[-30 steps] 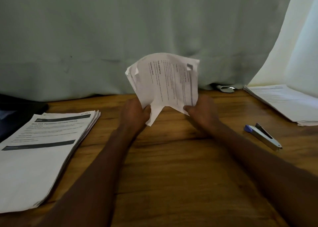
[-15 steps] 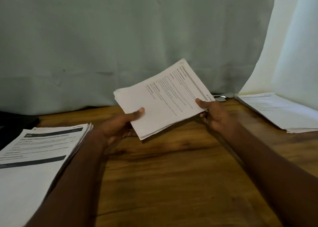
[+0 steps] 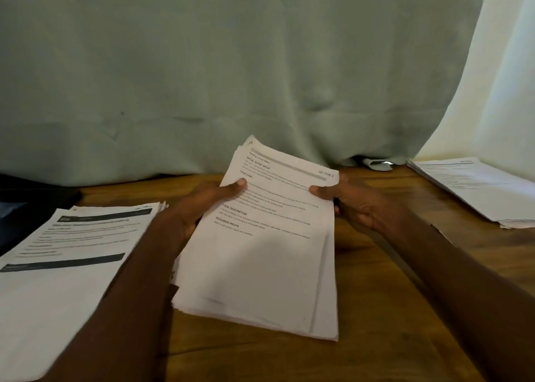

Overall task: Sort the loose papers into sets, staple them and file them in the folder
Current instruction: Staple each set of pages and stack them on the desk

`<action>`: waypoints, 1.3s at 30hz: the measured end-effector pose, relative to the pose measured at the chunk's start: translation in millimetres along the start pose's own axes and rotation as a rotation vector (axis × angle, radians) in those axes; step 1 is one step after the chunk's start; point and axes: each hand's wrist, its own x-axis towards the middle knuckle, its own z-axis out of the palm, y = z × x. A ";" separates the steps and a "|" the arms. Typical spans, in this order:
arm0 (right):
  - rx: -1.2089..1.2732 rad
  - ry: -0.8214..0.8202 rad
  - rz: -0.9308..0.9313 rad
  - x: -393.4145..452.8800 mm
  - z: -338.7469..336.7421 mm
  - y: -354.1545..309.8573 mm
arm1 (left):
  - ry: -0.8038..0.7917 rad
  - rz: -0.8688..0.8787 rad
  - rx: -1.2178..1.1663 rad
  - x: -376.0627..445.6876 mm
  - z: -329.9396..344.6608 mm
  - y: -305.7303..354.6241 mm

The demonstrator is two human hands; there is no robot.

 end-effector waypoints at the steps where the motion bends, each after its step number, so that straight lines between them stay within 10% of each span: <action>1: -0.008 -0.006 0.002 -0.5 2.0 0.8 | 0.020 0.020 0.033 1.0 2.2 0.7; 12: 0.262 0.207 0.149 -1.8 28.2 -0.5 | 0.073 0.090 -0.065 17.7 45.0 -6.8; 22: 0.200 0.025 0.223 -6.1 19.8 -1.6 | 0.071 0.257 -0.421 18.8 25.1 -4.5; 33: 0.139 0.091 0.259 -8.7 27.7 -7.7 | 0.200 0.134 -0.570 27.5 34.2 -8.2; 39: 0.231 0.153 0.188 -7.6 26.0 -5.0 | 0.022 0.002 -0.417 18.4 34.5 -11.1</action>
